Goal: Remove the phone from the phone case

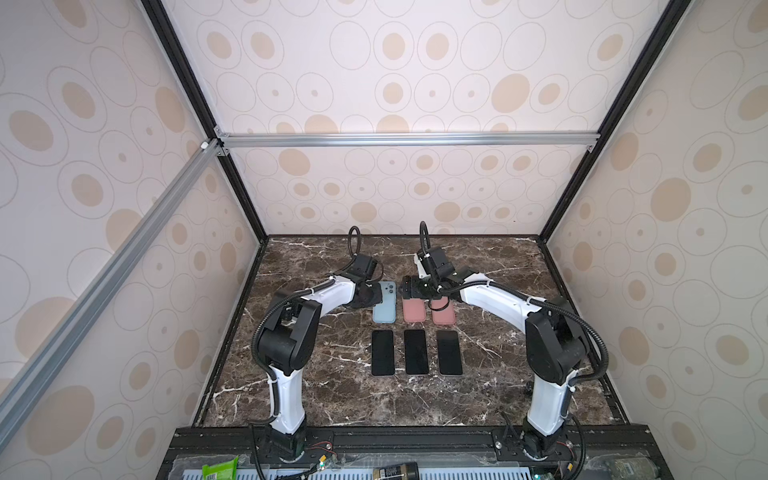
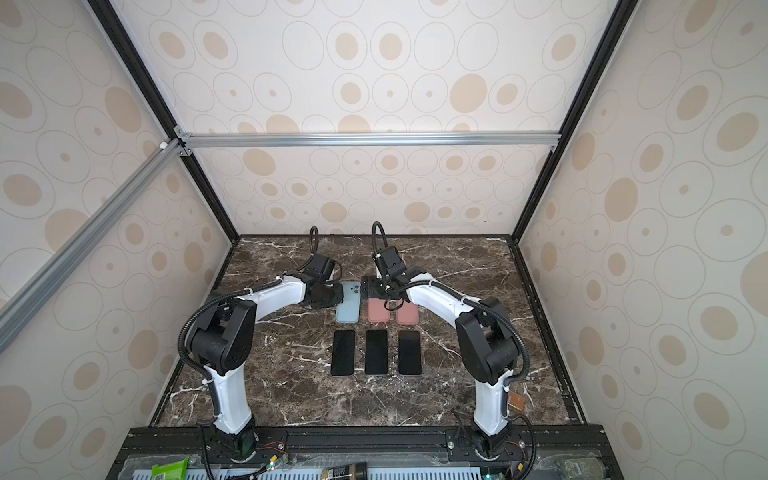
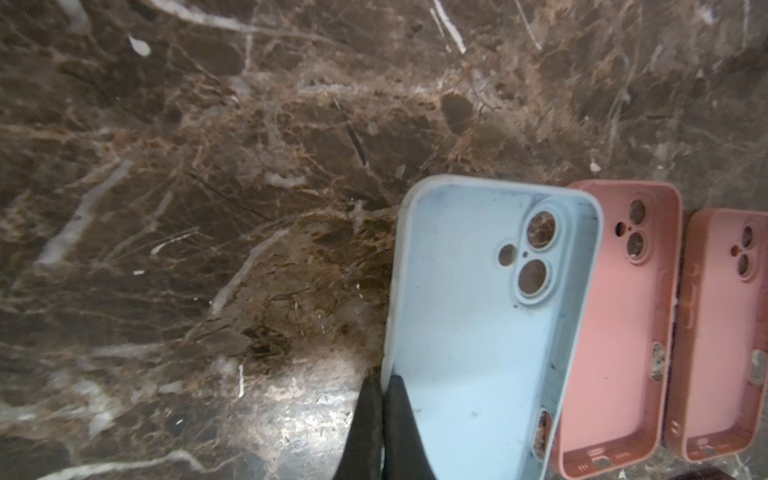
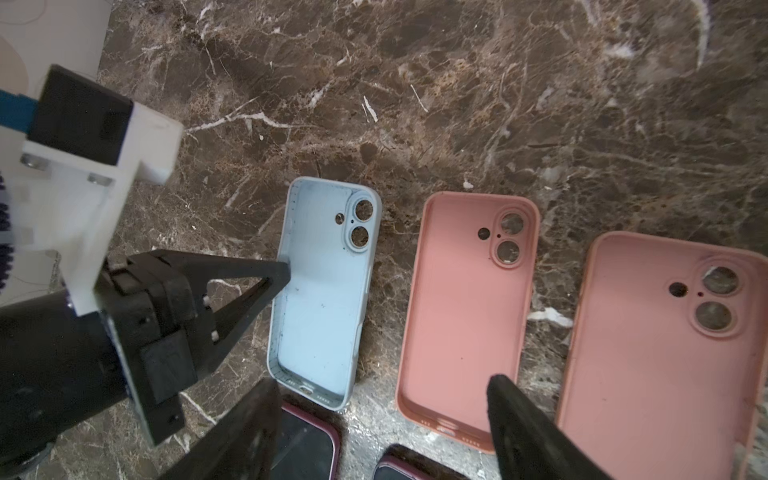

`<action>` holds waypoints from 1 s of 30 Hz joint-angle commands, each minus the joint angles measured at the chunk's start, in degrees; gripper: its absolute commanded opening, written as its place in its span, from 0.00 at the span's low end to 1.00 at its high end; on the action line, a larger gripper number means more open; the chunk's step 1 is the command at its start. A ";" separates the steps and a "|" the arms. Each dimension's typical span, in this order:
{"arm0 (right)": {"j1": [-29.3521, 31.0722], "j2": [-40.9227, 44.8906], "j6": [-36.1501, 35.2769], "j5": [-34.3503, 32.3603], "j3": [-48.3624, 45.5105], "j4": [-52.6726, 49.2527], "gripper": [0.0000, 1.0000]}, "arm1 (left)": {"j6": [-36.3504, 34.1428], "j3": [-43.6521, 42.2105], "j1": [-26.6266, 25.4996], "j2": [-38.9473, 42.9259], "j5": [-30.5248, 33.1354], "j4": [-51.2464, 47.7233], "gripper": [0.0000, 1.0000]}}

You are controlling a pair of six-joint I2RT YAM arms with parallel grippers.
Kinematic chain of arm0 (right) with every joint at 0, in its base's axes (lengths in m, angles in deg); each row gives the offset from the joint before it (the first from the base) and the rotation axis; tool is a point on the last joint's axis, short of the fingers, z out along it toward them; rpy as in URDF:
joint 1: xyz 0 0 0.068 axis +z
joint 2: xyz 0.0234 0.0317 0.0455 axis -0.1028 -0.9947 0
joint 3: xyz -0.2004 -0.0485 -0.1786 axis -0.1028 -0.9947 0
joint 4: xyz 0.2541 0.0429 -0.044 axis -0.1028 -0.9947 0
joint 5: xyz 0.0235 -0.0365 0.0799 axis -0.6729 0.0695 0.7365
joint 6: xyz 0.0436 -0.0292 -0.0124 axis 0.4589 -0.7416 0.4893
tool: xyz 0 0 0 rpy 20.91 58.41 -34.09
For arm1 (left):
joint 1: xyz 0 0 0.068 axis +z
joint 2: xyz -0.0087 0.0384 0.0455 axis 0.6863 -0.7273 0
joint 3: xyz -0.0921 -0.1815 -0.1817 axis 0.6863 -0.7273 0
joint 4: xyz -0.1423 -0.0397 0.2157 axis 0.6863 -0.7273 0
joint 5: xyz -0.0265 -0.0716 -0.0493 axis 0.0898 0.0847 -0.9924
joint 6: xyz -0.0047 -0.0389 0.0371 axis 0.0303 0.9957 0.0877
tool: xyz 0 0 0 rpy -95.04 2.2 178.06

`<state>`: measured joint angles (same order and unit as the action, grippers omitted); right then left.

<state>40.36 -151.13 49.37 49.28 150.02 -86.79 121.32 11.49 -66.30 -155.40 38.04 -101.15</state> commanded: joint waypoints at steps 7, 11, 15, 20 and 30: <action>0.70 -0.75 0.46 -0.68 1.25 -1.92 0.81 | 1.57 2.25 0.38 -2.06 0.44 -1.43 0.01; 0.69 -0.02 0.69 -0.86 0.67 -1.86 0.81 | 1.91 1.91 0.41 -2.19 -0.24 -0.98 0.13; 0.70 1.80 0.26 -1.66 0.74 -2.47 0.81 | 1.94 2.15 0.59 -1.31 -0.55 -1.14 0.21; 0.71 9.16 -2.27 -4.18 -0.63 -2.43 0.83 | 0.13 2.04 0.55 5.64 -0.78 -0.82 0.32; -0.44 34.63 -9.51 -12.92 -18.98 8.46 0.84 | -6.74 -12.63 0.64 32.88 6.14 12.83 0.76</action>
<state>40.27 -119.86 43.40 40.51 134.76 -80.85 118.37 3.27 -66.08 -126.20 40.53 -92.72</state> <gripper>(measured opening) 0.835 0.691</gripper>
